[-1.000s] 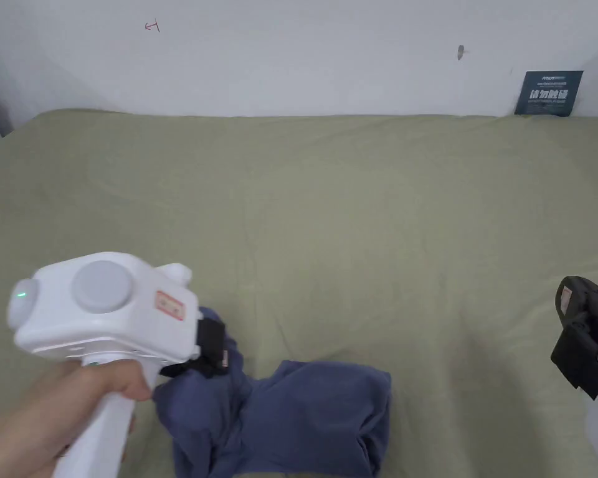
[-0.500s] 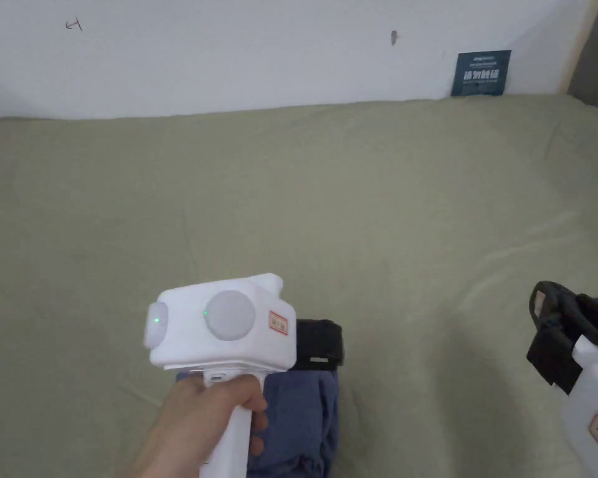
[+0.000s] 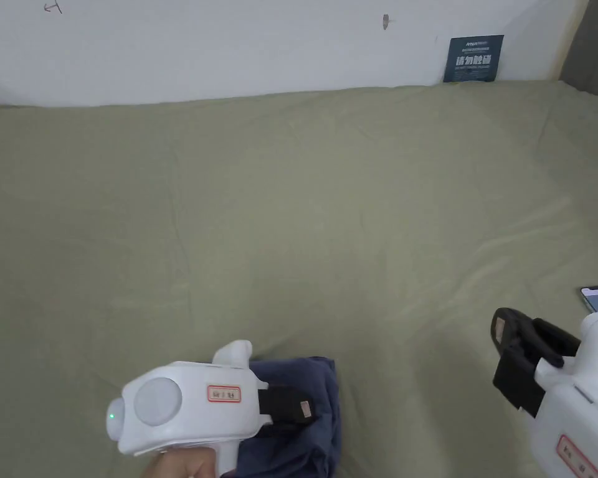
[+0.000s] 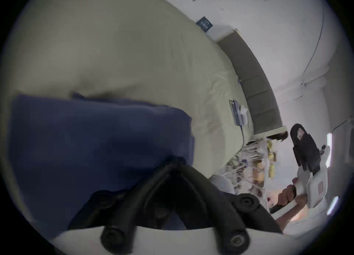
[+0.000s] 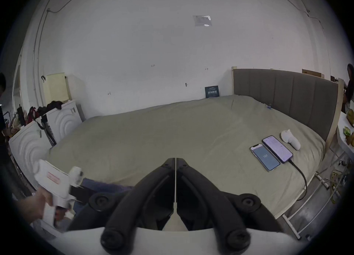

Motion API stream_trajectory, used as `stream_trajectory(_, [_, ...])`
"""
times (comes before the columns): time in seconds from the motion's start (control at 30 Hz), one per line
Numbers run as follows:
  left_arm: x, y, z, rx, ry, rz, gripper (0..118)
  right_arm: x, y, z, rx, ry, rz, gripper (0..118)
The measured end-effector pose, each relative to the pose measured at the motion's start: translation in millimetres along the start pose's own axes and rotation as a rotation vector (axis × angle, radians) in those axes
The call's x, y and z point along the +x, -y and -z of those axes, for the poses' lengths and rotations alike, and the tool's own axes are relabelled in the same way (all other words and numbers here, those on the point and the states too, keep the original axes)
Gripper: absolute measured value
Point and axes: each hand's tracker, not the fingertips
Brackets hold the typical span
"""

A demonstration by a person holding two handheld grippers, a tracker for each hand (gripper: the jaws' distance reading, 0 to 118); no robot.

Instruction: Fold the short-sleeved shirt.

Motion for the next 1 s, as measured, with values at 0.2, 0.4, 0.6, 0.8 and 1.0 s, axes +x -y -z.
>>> stream_trajectory(0.2, [8.3,-5.0,2.4,-0.004,0.001,0.045,0,-9.2,9.5,5.3,-0.118,-0.11,-0.018,4])
stream_trajectory(0.4, [19.0,-9.9,-89.8,0.093,-0.054,0.146,0,-42.4,31.9,50.7,-0.368,-0.422,0.094,4])
stream_trajectory(0.6, [-21.3,-11.4,-159.6,0.183,-0.205,0.161,0,-75.5,74.7,135.5,-0.667,-0.778,0.365,4])
stream_trajectory(0.8, [-71.3,-13.5,-167.7,0.164,-0.222,0.085,0,-56.1,125.2,195.4,-0.859,-0.802,0.506,3])
stream_trajectory(1.0, [-93.0,-11.9,-161.1,0.118,-0.06,0.05,51,-30.4,135.5,207.1,-0.874,-0.906,0.637,3])
